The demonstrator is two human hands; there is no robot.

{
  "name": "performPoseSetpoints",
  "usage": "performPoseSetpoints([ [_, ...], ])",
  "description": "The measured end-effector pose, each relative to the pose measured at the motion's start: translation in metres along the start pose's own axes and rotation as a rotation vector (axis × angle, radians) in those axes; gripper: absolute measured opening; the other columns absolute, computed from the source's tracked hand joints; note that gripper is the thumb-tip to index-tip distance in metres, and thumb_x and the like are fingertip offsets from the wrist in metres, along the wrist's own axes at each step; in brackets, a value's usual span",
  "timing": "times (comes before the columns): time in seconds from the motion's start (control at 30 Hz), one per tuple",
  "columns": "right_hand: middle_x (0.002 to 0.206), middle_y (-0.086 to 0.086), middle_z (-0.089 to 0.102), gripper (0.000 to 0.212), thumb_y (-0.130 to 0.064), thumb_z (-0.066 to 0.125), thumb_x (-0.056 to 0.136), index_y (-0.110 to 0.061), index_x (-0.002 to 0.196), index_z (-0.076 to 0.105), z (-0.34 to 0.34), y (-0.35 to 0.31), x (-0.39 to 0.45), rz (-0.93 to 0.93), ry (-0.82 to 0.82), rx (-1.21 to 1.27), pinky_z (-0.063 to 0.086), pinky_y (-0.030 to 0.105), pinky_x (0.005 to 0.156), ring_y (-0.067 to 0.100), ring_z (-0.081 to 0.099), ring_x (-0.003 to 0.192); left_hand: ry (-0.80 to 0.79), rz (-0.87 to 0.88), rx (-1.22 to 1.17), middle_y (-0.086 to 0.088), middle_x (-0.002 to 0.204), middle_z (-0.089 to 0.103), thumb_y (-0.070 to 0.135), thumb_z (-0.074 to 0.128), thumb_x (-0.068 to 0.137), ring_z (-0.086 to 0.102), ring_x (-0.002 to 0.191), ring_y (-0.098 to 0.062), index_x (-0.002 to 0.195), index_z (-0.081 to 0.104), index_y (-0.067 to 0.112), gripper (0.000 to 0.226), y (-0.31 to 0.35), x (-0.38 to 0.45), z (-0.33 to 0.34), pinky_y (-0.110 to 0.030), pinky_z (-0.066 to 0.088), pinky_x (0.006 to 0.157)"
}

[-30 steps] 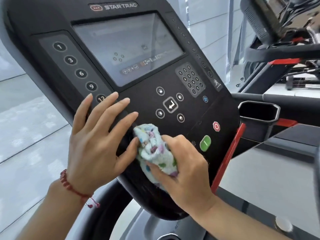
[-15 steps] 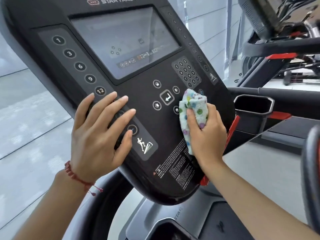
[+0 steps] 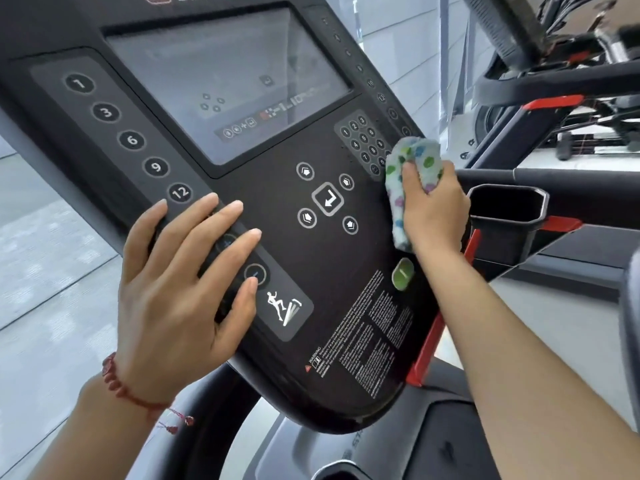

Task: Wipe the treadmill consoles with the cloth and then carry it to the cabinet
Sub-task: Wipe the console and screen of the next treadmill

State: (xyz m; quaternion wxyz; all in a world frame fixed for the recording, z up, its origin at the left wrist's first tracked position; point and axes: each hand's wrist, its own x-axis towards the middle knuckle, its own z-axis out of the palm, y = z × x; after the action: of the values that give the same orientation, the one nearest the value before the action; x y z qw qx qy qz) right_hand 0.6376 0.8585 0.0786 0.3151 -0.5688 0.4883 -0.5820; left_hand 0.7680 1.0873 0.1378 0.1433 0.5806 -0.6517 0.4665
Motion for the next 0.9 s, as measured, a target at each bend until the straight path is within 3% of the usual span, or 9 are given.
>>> performPoseSetpoints([
  [0.2, 0.110, 0.013, 0.063, 0.040, -0.045, 0.046, 0.091, -0.010, 0.110, 0.053, 0.001, 0.019, 0.061, 0.070, -0.020, -0.043, 0.037, 0.031, 0.079, 0.033, 0.054, 0.107, -0.018, -0.026, -0.001, -0.018, 0.120, 0.059, 0.020, 0.042, 0.090, 0.049, 0.118, -0.032, 0.104, 0.069, 0.001, 0.036, 0.001, 0.001, -0.001, -0.046, 0.022, 0.107],
  [0.27, 0.107, 0.012, 0.064, 0.038, -0.045, 0.049, 0.089, -0.012, 0.107, 0.054, -0.002, 0.018, 0.057, 0.062, -0.048, -0.019, 0.035, 0.029, 0.075, 0.033, 0.055, 0.103, -0.006, -0.032, 0.001, -0.018, 0.119, 0.059, 0.019, 0.043, 0.089, 0.050, 0.117, -0.032, 0.103, 0.069, 0.000, 0.035, 0.002, 0.001, 0.001, -0.047, 0.023, 0.107],
  [0.4, 0.091, 0.004, 0.064, 0.025, -0.044, 0.058, 0.084, -0.022, 0.094, 0.055, -0.010, 0.008, 0.007, -0.100, -0.184, 0.060, 0.036, 0.025, 0.067, 0.021, 0.056, 0.081, 0.001, -0.048, -0.006, -0.018, 0.118, 0.059, 0.018, 0.043, 0.088, 0.050, 0.116, -0.031, 0.102, 0.069, 0.000, 0.034, 0.004, -0.002, 0.001, -0.048, 0.024, 0.106],
  [0.57, 0.080, -0.006, 0.063, 0.012, -0.042, 0.061, 0.083, -0.031, 0.084, 0.055, -0.008, -0.008, -0.019, -0.265, -0.228, 0.146, 0.045, 0.027, 0.069, 0.013, 0.059, 0.076, -0.018, -0.043, 0.000, -0.018, 0.120, 0.059, 0.019, 0.042, 0.089, 0.049, 0.117, -0.031, 0.104, 0.069, 0.001, 0.035, 0.004, -0.001, 0.002, -0.047, 0.024, 0.106],
  [0.73, 0.081, 0.001, 0.060, 0.023, -0.044, 0.055, 0.085, -0.021, 0.089, 0.054, 0.022, -0.026, 0.056, -0.231, -0.177, 0.088, 0.031, 0.025, 0.063, 0.020, 0.052, 0.077, -0.003, -0.032, 0.002, -0.017, 0.119, 0.059, 0.019, 0.040, 0.089, 0.050, 0.116, -0.031, 0.102, 0.069, 0.001, 0.037, 0.003, -0.002, 0.003, -0.048, 0.026, 0.105],
  [0.9, 0.086, 0.000, 0.059, 0.030, -0.047, 0.054, 0.083, -0.019, 0.093, 0.054, 0.034, -0.037, 0.073, -0.234, -0.161, 0.069, 0.045, 0.032, 0.073, 0.024, 0.058, 0.085, 0.010, -0.045, 0.004, -0.017, 0.118, 0.060, 0.018, 0.039, 0.089, 0.052, 0.115, -0.031, 0.100, 0.070, 0.002, 0.037, 0.003, -0.002, 0.004, -0.048, 0.026, 0.105],
])
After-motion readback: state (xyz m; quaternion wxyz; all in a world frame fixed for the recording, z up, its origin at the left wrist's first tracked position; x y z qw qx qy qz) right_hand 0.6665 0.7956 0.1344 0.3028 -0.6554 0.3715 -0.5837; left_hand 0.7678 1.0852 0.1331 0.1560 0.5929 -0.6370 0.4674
